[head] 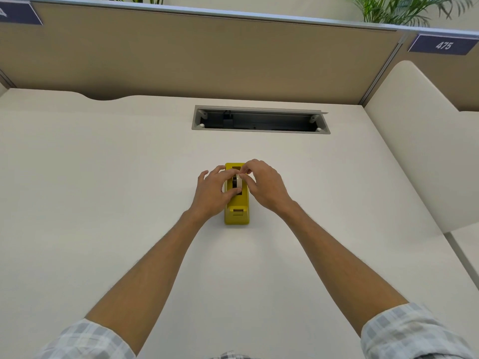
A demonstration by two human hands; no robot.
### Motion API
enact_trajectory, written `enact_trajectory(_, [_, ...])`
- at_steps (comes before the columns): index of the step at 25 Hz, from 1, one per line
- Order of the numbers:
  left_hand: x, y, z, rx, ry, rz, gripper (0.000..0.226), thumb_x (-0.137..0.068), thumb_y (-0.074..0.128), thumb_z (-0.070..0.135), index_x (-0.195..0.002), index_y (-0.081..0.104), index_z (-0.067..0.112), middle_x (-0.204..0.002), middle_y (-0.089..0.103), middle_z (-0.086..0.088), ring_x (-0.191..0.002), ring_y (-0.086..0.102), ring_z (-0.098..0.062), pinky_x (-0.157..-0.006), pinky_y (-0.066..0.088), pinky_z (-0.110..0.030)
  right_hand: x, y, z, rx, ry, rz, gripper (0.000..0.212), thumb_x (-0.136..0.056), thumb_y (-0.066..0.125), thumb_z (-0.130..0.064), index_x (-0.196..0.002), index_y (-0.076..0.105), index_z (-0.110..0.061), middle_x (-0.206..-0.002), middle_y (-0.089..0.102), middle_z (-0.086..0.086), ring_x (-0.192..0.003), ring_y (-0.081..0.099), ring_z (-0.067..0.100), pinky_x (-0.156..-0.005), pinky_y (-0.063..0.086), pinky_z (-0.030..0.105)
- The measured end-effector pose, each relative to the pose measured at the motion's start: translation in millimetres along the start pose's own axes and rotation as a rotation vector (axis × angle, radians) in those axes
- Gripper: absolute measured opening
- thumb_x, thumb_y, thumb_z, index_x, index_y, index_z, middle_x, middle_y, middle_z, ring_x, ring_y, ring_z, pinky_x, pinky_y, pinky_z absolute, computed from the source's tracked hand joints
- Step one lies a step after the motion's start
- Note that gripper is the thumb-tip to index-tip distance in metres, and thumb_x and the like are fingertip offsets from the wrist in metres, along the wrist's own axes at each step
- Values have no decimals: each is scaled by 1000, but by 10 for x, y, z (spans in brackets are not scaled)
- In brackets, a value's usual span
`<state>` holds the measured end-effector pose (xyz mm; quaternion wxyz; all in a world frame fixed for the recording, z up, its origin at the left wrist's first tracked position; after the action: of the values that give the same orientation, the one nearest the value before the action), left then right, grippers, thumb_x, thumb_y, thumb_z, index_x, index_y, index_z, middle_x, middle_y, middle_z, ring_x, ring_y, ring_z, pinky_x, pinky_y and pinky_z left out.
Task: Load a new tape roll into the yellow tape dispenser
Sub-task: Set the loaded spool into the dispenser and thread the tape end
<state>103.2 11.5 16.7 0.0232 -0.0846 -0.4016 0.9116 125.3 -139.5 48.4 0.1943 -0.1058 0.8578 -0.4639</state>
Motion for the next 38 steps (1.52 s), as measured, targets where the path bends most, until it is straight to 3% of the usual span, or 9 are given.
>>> enact_trajectory(5, [2, 22, -9, 98, -14, 11, 46, -86, 71, 29, -130, 58, 26, -135, 59, -2, -134, 44, -24, -112, 33, -47, 44, 8, -7, 15, -2, 34, 13, -98, 56, -24, -104, 65, -17, -103, 70, 0, -97, 62, 18, -77, 53, 38])
enact_trajectory(8, [24, 67, -29, 165, -46, 14, 48, -87, 70, 27, -131, 54, 25, -137, 54, -2, -129, 48, -23, -104, 41, -34, 48, 13, -10, 30, -3, 38, 14, -98, 56, -25, -105, 66, -19, -100, 72, 0, -91, 63, 18, -74, 53, 37])
enact_trajectory(11, [40, 123, -62, 187, -48, -7, 51, -90, 66, 28, -137, 44, 27, -142, 47, 1, -129, 48, -20, -103, 45, -38, 50, 4, -18, 40, -2, 52, 14, -98, 55, -24, -105, 67, -20, -97, 72, 0, -87, 64, 18, -71, 52, 35])
enact_trajectory(15, [49, 164, -137, 156, -80, -53, 53, -94, 58, 38, -143, 37, 39, -155, 32, 3, -134, 42, -21, -101, 43, -40, 56, 8, -42, 70, -9, 46, 15, -99, 54, -24, -107, 66, -19, -97, 73, 3, -86, 66, 20, -72, 55, 39])
enact_trajectory(23, [21, 188, -162, 161, -97, -56, 53, -93, 61, 38, -141, 38, 42, -155, 33, 3, -134, 42, -23, -96, 38, -31, 39, -54, -111, 151, -57, 34, 17, -101, 50, -25, -107, 62, -15, -88, 73, 6, -75, 66, 24, -65, 54, 38])
enact_trajectory(29, [41, 152, -114, 201, -111, -82, 54, -94, 58, 37, -144, 37, 39, -158, 29, 2, -137, 40, -25, -104, 40, -39, 34, -87, -148, 187, -73, 18, 18, -102, 48, -25, -107, 61, -14, -82, 70, 7, -70, 63, 25, -62, 52, 37])
enact_trajectory(34, [69, 77, -57, 295, -86, -170, 48, -101, 40, 44, -148, 29, 42, -163, 21, 2, -143, 35, -24, -114, 36, -42, 38, -93, -175, 207, -72, 14, 19, -102, 47, -25, -108, 60, -13, -83, 69, 8, -72, 64, 27, -64, 52, 40])
enact_trajectory(38, [80, 48, -60, 311, -75, -189, 48, -103, 44, 31, -147, 31, 42, -162, 25, 1, -149, 22, -18, -111, 28, -28, 89, -93, -245, 208, -133, 66, 16, -100, 52, -20, -106, 65, -12, -97, 71, 6, -84, 65, 24, -62, 47, 29])
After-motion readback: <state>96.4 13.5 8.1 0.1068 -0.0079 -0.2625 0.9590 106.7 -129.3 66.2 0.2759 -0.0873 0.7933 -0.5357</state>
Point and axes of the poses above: each hand's wrist, its own x-axis away from the middle knuckle, its own y-axis out of the palm, z = x × y, the point moved 3 cm from there along -x, towards the middle knuckle
